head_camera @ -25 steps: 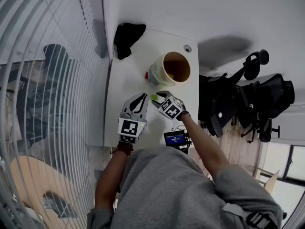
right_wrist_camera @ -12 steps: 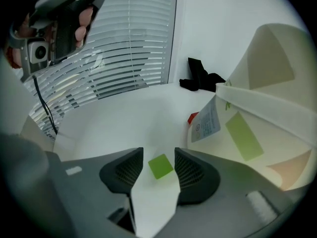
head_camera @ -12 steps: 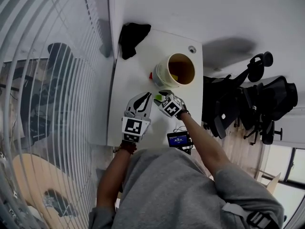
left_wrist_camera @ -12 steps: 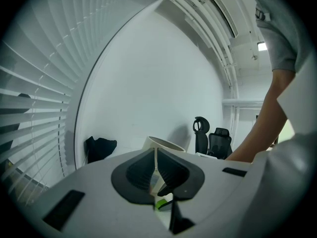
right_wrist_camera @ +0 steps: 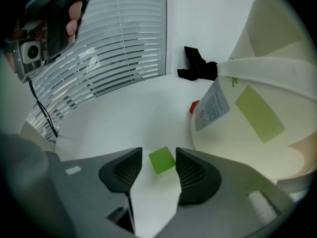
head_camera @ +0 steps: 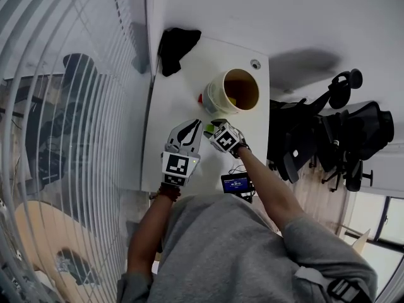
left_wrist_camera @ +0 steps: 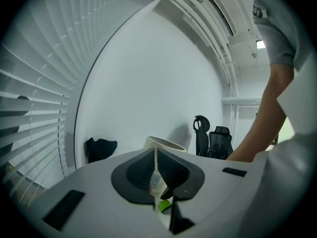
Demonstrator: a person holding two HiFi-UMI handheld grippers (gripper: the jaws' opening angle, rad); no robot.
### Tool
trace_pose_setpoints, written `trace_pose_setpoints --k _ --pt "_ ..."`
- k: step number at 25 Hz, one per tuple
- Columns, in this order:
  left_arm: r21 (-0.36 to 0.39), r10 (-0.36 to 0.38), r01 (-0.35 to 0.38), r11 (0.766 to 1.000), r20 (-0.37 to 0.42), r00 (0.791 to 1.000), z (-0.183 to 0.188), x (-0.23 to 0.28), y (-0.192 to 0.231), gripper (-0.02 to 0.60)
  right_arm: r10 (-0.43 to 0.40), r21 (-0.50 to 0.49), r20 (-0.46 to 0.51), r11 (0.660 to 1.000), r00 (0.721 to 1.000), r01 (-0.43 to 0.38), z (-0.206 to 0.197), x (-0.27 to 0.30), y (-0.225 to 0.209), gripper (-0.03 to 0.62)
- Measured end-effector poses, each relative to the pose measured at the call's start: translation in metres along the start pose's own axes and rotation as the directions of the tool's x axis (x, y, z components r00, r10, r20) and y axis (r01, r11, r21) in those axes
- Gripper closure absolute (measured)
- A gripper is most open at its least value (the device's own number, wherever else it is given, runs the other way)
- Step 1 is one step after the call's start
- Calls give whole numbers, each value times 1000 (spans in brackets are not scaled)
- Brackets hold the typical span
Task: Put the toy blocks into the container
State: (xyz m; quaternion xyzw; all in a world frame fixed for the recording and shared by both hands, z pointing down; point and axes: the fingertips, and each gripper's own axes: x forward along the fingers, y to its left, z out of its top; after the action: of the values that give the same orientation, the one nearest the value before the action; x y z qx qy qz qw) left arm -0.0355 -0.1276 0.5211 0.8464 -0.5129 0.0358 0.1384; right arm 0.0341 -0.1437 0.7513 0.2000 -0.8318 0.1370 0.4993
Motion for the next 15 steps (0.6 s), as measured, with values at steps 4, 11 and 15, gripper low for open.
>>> trace_pose_setpoints --k 4,11,15 --pt "-1 -1 1 1000 -8 1000 -7 0 2 557 -25 -13 -13 1000 1000 25 -4 7 0 373" --pt "6 14 -14 1000 -26 1000 -13 -5 6 557 -61 33 -10 998 998 61 -12 13 0 431" --pt "11 15 -15 1000 -3 1000 -11 2 4 558 -79 23 17 997 997 79 -16 7 2 434"
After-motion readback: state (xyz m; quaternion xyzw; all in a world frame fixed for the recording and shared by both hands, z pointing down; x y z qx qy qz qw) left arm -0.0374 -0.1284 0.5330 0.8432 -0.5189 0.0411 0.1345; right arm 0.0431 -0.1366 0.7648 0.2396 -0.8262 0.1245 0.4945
